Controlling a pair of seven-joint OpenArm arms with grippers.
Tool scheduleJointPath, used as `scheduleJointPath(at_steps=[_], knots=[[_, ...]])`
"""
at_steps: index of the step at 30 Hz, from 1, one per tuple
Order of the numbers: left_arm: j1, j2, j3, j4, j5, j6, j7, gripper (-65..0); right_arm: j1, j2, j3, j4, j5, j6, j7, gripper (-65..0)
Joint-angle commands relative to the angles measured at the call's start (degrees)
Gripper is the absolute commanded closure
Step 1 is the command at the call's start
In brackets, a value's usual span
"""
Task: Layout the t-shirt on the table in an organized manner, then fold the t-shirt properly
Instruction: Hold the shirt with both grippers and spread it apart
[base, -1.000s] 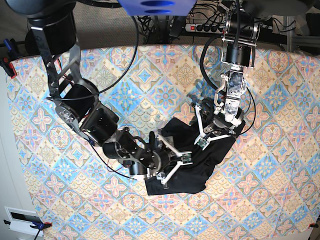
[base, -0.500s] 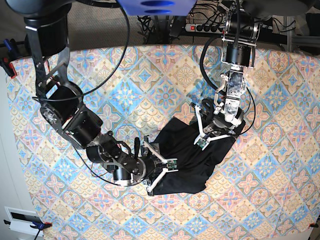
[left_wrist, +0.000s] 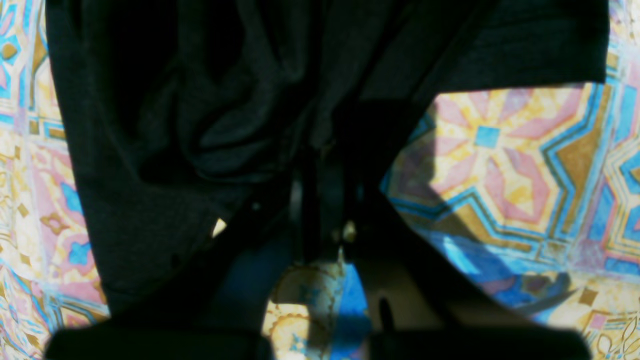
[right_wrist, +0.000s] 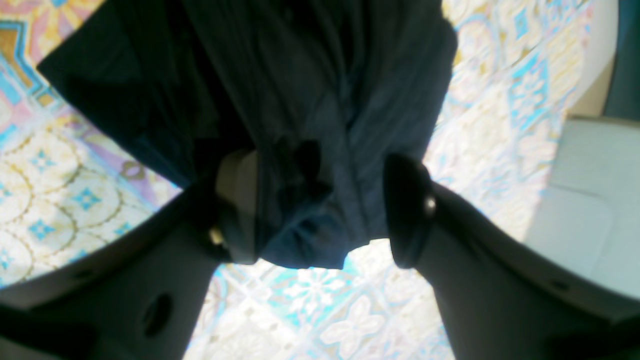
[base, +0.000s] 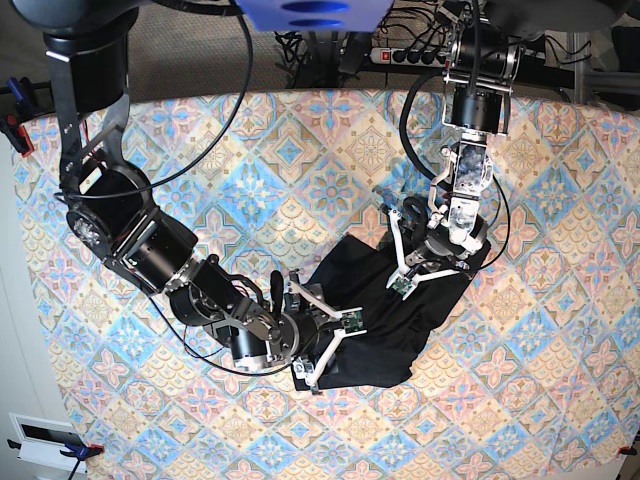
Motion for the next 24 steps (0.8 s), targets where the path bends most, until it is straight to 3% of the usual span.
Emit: scheduleJointPath(at_steps=[1, 9, 19, 24], knots=[[-1.2, -0.1, -0.1, 0.8, 0.1, 0.0, 0.0, 0.0, 2.2, -0.1, 0.6, 1.3, 0.1, -0.4, 0.0, -35.7], [-1.2, -0.1, -0.1, 0.8, 0.1, 0.0, 0.0, 0.0, -1.7, -0.2, 1.4, 7.1, 0.5, -0.4, -4.3, -35.7], [-1.1, -0.1, -0.1, 0.8, 0.1, 0.0, 0.0, 0.0, -5.5, -0.4, 10.3, 11.4, 13.6, -0.4, -7.1, -35.7], [-1.0, -0.1, -0.1, 0.8, 0.1, 0.0, 0.0, 0.0, -5.7, 0.4, 10.3, 12.7, 15.1, -0.4, -7.0, -35.7]])
